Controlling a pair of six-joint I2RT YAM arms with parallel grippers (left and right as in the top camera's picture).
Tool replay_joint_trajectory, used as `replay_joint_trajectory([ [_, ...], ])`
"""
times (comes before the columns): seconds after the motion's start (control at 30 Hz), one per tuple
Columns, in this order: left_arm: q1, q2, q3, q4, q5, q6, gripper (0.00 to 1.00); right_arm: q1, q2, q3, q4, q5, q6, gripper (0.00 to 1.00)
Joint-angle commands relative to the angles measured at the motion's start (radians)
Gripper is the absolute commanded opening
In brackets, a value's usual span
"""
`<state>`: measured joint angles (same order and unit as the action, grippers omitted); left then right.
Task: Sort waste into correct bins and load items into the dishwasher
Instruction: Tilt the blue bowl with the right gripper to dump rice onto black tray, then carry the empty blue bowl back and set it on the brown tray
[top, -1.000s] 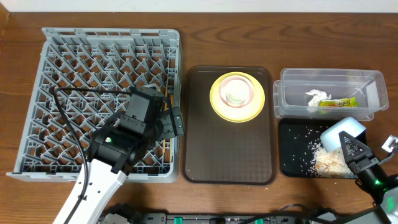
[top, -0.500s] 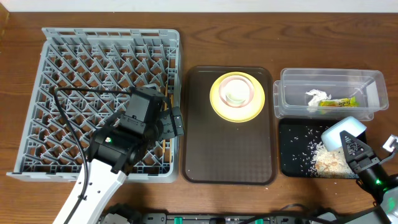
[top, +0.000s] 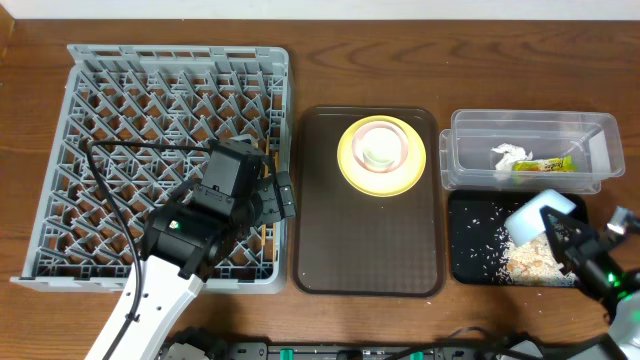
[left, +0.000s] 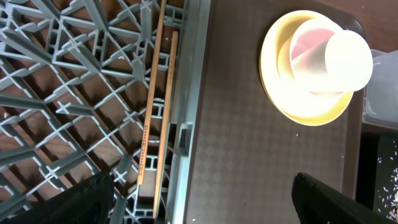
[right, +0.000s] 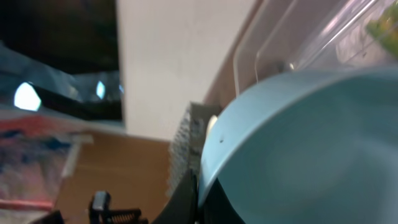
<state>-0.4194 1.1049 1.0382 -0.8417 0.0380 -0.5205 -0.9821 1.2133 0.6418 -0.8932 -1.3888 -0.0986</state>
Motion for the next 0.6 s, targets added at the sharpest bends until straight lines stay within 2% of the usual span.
replay_joint_trajectory([
  [0.0, 0.004, 0.001, 0.006, -0.003, -0.013, -0.001, 0.92, 0.172, -0.032, 0.134, -0.04, 0.206, 0.092, 0.01],
  [0.1, 0.004, 0.001, 0.006, -0.003, -0.013, -0.001, 0.92, 0.411, -0.044, 0.253, -0.093, 0.355, 0.115, 0.01],
  [0.13, 0.004, 0.001, 0.006, -0.003, -0.013, -0.001, 0.93, 0.558, -0.047, 0.301, -0.098, 0.441, 0.154, 0.01],
  [0.2, 0.004, 0.001, 0.006, -0.003, -0.013, -0.001, 0.92, 0.731, -0.047, 0.335, -0.085, 0.547, 0.209, 0.01],
  [0.43, 0.004, 0.001, 0.006, -0.003, -0.013, -0.001, 0.93, 1.31, -0.019, 0.339, 0.06, 0.973, 0.446, 0.01],
  [0.57, 0.004, 0.001, 0.006, -0.003, -0.013, -0.001, 0.93, 1.581, 0.049, 0.336, 0.112, 1.209, 0.513, 0.01],
])
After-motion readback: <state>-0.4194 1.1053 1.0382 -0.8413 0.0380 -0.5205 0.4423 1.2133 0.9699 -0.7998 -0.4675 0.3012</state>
